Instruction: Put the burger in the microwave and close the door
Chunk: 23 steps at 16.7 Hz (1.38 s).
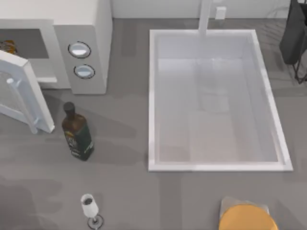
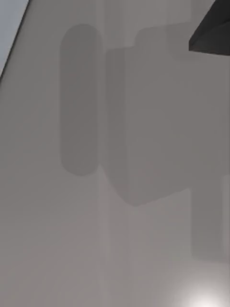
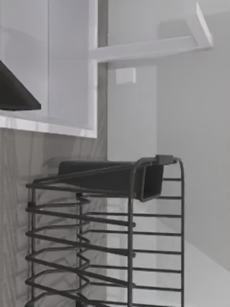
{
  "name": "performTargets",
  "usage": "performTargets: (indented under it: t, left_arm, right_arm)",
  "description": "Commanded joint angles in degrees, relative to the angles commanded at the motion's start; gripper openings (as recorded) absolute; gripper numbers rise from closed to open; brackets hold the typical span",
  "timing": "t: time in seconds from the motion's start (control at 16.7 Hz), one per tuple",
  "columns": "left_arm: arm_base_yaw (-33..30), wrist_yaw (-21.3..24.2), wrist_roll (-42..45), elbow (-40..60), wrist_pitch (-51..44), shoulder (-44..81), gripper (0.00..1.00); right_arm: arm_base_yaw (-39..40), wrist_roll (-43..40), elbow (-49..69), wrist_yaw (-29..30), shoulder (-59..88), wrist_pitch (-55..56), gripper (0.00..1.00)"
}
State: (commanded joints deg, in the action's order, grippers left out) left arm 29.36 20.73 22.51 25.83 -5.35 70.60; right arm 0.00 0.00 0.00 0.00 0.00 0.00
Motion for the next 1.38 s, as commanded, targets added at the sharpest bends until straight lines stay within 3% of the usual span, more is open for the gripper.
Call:
performTargets:
  t: [0.66,1.08,1.38]
  left_arm:
    - [-24.0,-15.4,-17.7,-5.6,1.0,-9.1,0.00]
    - [-25.0,-16.5,-18.8,-5.2,1.7,-8.9,0.00]
    - [-26.0,-17.0,-19.0,2.5,6.7,2.9,0.00]
  right_arm:
    - [0.0,0.0,0.0,0.0,0.0,0.0,1.00]
    - [0.0,0.0,0.0,0.0,0.0,0.0,1.00]
    - [0.0,0.0,0.0,0.0,0.0,0.0,1.00]
